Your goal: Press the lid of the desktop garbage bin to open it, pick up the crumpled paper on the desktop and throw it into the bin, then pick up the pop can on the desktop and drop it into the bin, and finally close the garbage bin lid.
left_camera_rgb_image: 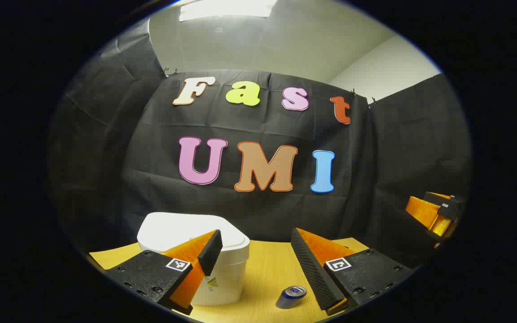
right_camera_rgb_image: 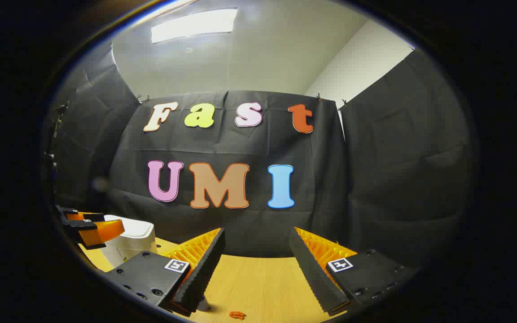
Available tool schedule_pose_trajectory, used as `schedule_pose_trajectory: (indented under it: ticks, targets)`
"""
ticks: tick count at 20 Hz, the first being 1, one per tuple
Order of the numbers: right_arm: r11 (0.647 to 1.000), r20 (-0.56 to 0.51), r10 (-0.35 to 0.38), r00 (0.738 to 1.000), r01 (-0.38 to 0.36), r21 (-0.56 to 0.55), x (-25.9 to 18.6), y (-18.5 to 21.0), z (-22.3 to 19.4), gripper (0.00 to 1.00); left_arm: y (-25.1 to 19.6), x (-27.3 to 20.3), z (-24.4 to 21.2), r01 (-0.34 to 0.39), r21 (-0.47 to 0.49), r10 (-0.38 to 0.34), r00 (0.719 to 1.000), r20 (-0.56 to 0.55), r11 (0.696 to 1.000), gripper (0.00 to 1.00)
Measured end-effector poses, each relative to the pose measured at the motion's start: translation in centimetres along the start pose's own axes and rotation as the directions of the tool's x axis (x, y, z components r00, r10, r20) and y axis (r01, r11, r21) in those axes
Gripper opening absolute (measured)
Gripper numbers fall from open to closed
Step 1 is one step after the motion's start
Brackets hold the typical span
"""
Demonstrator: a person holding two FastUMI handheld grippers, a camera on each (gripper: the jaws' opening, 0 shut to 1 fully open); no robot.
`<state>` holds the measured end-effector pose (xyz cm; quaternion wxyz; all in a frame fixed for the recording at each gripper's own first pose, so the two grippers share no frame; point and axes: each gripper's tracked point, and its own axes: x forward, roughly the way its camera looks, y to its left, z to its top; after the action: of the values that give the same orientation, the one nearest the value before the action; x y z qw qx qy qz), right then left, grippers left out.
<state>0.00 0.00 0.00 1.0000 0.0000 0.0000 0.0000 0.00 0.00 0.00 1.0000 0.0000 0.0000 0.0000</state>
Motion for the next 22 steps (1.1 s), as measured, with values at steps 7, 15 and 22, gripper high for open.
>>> schedule_pose_trajectory:
  ticks: [7, 15, 22]
  targets:
    - [1.0, -0.013, 0.006, 1.0, -0.006, -0.006, 0.1, 0.2, -0.2, 0.96, -0.2, 0.0, -0.2, 0.003, 0.005, -0.003, 1.0, 0.0, 1.0, 0.93]
    - [1.0, -0.022, 0.011, 1.0, -0.011, -0.009, -0.1, 0.5, -0.5, 0.96, -0.7, 0.0, -0.1, 0.015, 0.027, -0.015, 1.0, 0.001, 1.0, 0.93]
    - [1.0, -0.02, 0.014, 1.0, -0.014, -0.023, -0.4, 0.7, -0.2, 0.96, -0.8, -0.3, 0.0, 0.021, 0.024, -0.021, 1.0, -0.004, 1.0, 0.93]
